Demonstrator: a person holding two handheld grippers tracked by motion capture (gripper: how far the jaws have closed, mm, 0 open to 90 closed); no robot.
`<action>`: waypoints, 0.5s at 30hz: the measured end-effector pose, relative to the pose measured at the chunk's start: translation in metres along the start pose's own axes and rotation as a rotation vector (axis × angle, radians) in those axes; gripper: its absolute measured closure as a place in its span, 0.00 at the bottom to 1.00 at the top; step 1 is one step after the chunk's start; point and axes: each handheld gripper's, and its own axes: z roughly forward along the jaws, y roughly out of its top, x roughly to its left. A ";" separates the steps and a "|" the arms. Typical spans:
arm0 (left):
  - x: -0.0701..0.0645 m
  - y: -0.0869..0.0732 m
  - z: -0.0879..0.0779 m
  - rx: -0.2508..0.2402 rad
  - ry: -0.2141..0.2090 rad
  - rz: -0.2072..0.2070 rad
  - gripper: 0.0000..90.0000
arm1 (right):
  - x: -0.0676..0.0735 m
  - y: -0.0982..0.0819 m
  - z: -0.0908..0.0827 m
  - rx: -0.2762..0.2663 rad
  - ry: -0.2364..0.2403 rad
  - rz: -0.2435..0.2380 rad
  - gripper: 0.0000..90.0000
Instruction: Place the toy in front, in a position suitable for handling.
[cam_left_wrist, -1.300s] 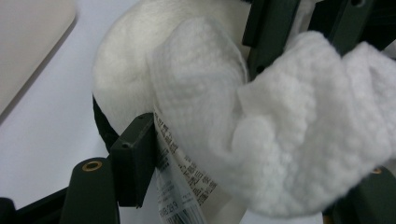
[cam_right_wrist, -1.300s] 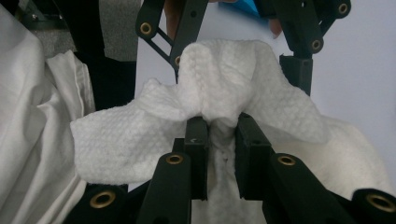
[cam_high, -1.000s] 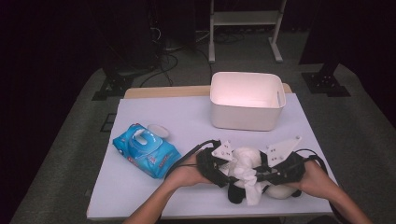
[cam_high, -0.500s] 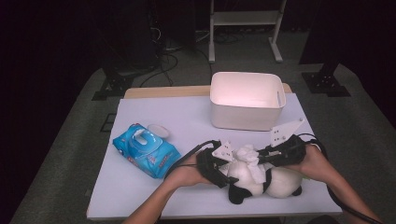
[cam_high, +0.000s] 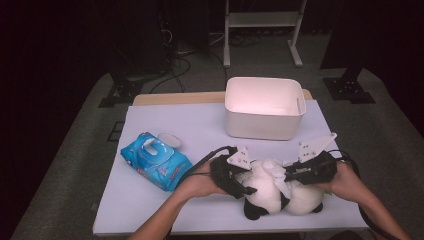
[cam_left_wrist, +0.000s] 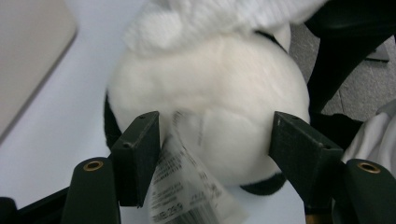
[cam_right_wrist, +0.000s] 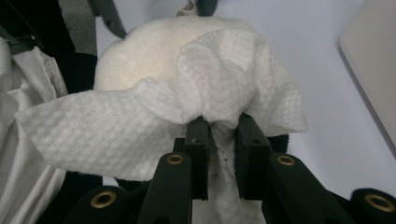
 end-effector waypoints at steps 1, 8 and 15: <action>0.001 0.002 -0.001 0.003 0.007 0.004 0.36 | 0.002 0.000 0.000 -0.004 0.005 -0.002 0.86; 0.000 0.008 0.006 0.016 -0.018 -0.029 0.36 | 0.019 -0.007 -0.004 -0.018 0.020 -0.013 0.86; -0.007 0.010 0.012 0.025 -0.016 -0.016 0.41 | 0.021 0.010 -0.005 0.000 0.027 -0.062 0.86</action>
